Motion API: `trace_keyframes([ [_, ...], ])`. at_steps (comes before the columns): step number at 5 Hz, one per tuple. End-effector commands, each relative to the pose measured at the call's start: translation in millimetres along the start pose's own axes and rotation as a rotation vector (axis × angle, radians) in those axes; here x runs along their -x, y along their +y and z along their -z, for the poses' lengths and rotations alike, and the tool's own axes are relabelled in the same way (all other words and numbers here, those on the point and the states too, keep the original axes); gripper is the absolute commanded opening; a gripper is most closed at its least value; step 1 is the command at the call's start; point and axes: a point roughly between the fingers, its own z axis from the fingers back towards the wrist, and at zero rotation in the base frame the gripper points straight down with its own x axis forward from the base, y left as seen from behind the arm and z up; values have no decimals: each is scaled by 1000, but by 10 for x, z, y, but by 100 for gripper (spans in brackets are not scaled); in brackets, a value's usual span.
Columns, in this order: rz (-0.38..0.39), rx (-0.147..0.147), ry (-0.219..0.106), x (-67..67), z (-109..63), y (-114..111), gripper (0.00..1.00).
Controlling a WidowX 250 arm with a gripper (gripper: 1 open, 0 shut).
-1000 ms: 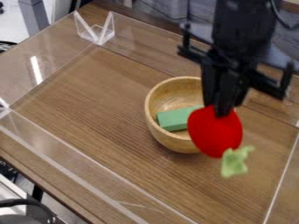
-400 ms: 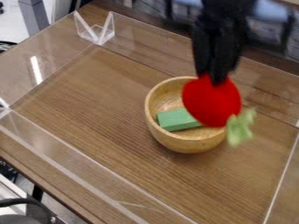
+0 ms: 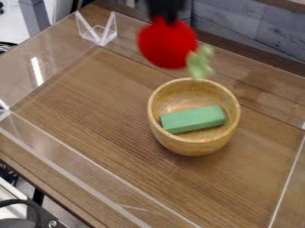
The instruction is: Move the red fruit to the left
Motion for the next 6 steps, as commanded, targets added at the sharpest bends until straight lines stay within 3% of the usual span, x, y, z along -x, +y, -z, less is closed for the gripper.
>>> trace_keyframes([
  [1,-65,-7,-48,-68,-113,243,0],
  [3,-162,-30,-67,-232,-78,609,0],
  [5,-273,-50,-91,-204,-116,927,0],
  [6,-296,-57,-95,-181,-104,1131,100],
])
